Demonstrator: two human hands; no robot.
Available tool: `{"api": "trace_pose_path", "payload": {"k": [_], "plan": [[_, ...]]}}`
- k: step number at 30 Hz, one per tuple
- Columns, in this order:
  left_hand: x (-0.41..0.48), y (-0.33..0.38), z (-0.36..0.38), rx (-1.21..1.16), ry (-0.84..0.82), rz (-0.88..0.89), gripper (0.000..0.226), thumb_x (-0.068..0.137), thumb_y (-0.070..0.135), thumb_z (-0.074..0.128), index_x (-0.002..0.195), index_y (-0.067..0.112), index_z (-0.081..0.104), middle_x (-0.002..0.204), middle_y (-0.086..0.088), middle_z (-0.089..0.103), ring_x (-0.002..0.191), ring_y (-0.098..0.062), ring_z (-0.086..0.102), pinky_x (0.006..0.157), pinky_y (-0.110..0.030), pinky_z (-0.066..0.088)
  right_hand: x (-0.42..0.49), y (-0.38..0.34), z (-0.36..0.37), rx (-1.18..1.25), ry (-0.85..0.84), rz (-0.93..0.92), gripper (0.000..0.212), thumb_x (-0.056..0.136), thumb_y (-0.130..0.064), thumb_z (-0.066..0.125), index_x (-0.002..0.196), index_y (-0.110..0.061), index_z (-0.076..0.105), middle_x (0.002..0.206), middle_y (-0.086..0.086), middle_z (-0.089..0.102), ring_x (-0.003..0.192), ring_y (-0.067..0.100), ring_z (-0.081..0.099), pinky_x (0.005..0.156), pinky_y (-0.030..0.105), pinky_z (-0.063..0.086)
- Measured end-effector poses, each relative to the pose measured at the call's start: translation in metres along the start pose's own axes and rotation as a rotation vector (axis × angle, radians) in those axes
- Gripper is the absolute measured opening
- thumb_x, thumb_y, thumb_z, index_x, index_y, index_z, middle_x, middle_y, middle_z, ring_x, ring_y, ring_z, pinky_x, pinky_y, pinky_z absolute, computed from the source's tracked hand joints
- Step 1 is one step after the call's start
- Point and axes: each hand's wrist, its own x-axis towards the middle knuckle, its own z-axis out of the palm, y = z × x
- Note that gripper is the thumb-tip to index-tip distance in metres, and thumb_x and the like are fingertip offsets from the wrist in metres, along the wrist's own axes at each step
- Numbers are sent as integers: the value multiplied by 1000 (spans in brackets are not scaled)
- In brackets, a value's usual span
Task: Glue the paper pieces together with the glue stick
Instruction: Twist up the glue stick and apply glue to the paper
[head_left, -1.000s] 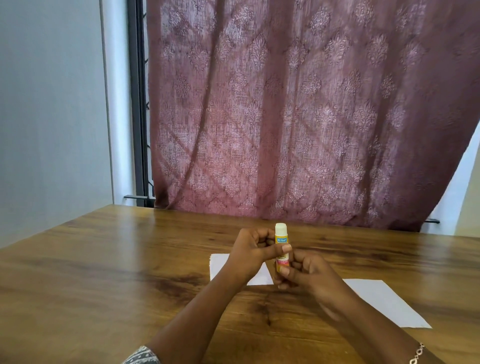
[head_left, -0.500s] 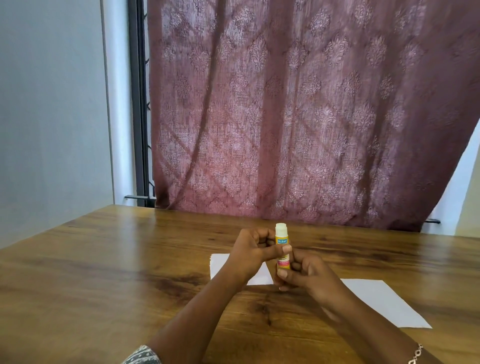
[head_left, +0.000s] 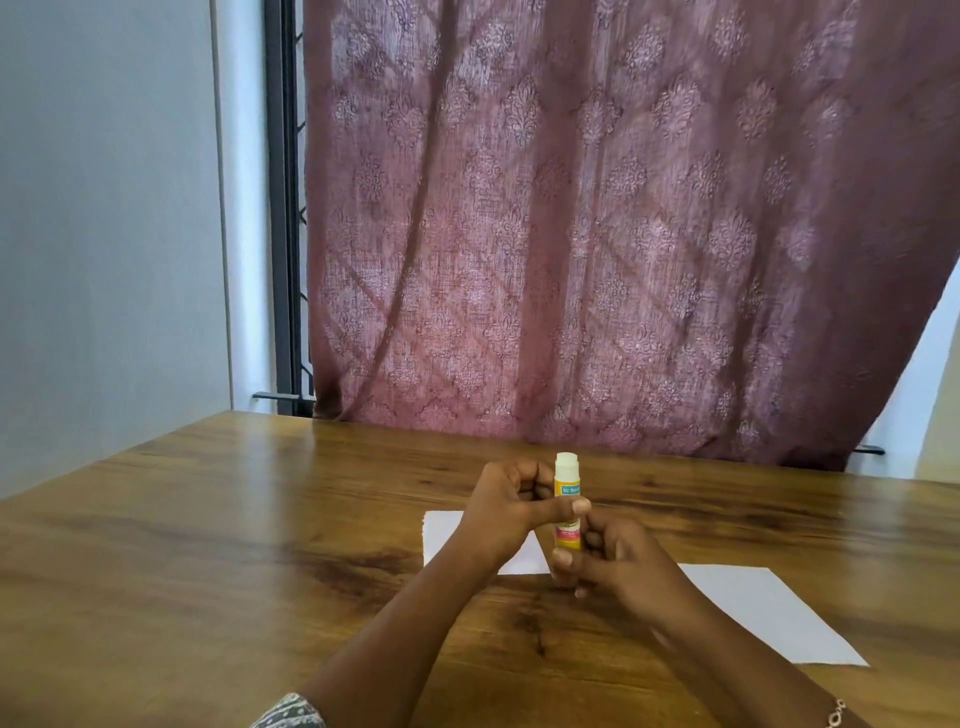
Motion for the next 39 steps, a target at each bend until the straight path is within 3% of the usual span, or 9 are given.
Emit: {"api": "trace_pose_path", "payload": {"k": [3,6,9,15,19,23,30,34,39], "plan": [[-1,2,-2,-28,-32,-7,19,60,22,75,74,11,69,79,-16,65,73,-18,60,71,-25,49,-2,-3,-3,97,-80,-2,24,71,-19,61,90,-5,60,68,-1,70,68,11,64,54,19,46],[-1,3,-2,-31,-29,-8,13,65,15,74,76,9,69,79,-17,66,73,-19,61,69,-25,50,-4,-3,-5,171,-126,8,23,74,-20,57,92,-6,62,74,4,71,72,13,65,55,19,47],[0,2,-2,-19,12,14,11,69,0,75,74,4,66,66,-4,64,58,-8,58,57,-18,47,-2,-1,-1,111,-36,-18,26,75,-20,64,97,-8,63,73,0,70,73,13,64,56,19,48],[0,3,-1,15,47,6,13,69,-1,75,76,-1,65,64,1,64,59,-5,58,60,-16,49,5,7,3,-70,143,-25,32,66,-23,77,94,-18,63,83,2,69,76,16,62,70,30,50],[-3,6,-1,-22,6,9,10,73,-1,70,76,8,68,69,0,67,69,-10,62,68,-19,52,3,4,-2,35,70,-66,24,60,-22,70,81,-11,66,74,3,67,71,13,60,65,21,49],[-5,10,0,-68,-20,1,8,76,1,67,81,7,69,77,-11,68,70,-14,63,65,-20,53,-2,-1,-8,177,-72,-57,24,70,-17,62,86,0,66,70,1,69,67,8,62,63,17,48],[-4,7,0,-21,37,14,10,70,-1,73,79,1,68,68,-2,67,63,-8,61,65,-18,51,2,2,1,-11,98,-45,43,54,-30,75,90,-10,65,76,3,65,70,10,57,65,22,48],[-5,8,1,-42,-3,-1,12,73,-3,70,76,9,70,69,4,71,67,-7,64,69,-18,52,0,0,-4,63,64,-64,23,58,-19,70,77,-7,64,60,-5,62,58,6,55,55,16,45],[-9,12,2,-93,-49,-34,11,70,15,71,80,14,73,80,-15,69,78,-29,60,66,-27,53,-4,-2,-9,231,-111,-6,23,69,-18,63,84,0,65,69,6,69,67,14,61,61,19,48]]}}
